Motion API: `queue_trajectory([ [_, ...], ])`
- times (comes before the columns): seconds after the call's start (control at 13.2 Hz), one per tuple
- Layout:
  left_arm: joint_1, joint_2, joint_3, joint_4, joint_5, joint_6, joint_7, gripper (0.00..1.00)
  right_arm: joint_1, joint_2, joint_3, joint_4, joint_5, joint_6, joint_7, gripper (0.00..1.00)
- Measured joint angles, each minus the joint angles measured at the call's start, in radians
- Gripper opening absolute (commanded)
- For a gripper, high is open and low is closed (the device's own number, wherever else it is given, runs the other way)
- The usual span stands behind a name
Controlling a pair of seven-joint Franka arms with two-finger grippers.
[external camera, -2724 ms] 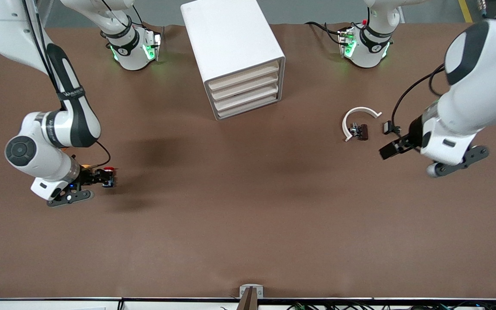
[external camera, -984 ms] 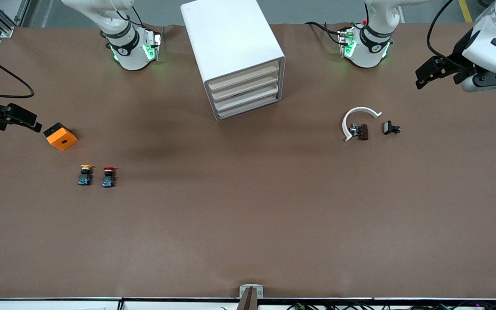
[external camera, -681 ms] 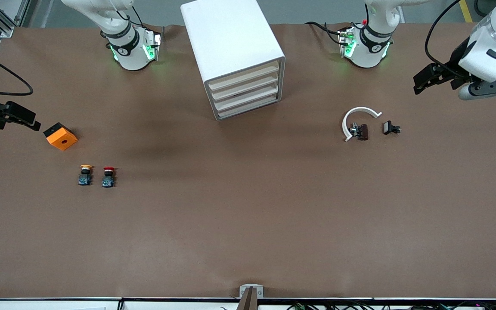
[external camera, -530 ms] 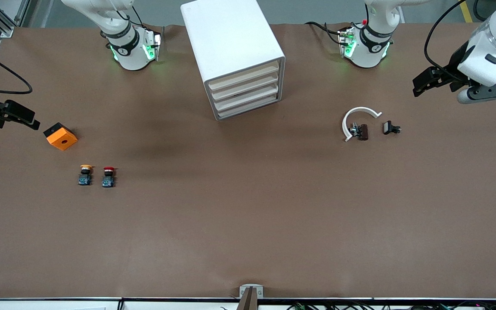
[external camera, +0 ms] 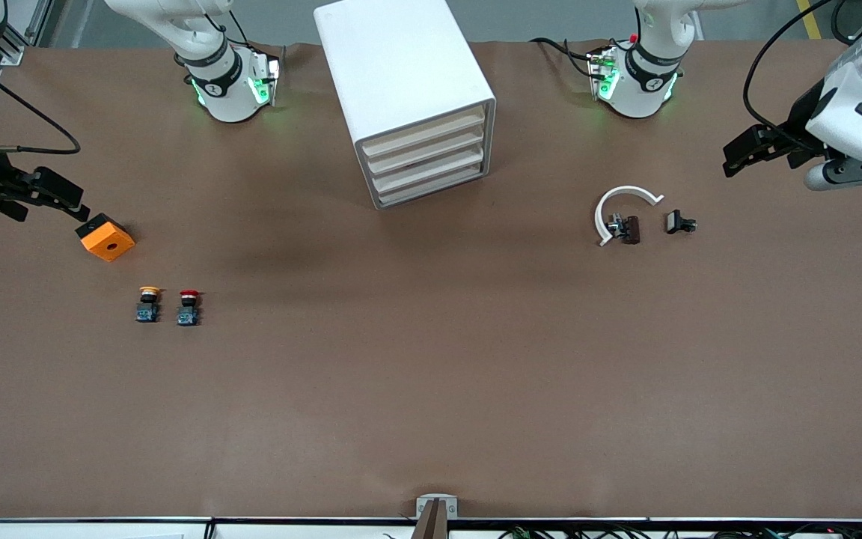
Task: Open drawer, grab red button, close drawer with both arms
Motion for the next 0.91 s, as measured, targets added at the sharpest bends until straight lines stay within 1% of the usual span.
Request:
queue_trajectory([
  [0.45, 0.002, 0.036, 0.000, 0.042, 0.005, 0.000, 0.000, 1.00, 0.006, -0.007, -0.016, 0.007, 0.000, 0.009, 0.000, 1.00],
  [0.91, 0.004, 0.045, 0.001, 0.050, 0.008, 0.000, 0.000, 1.00, 0.008, -0.009, -0.017, 0.010, -0.001, 0.009, 0.000, 1.00],
])
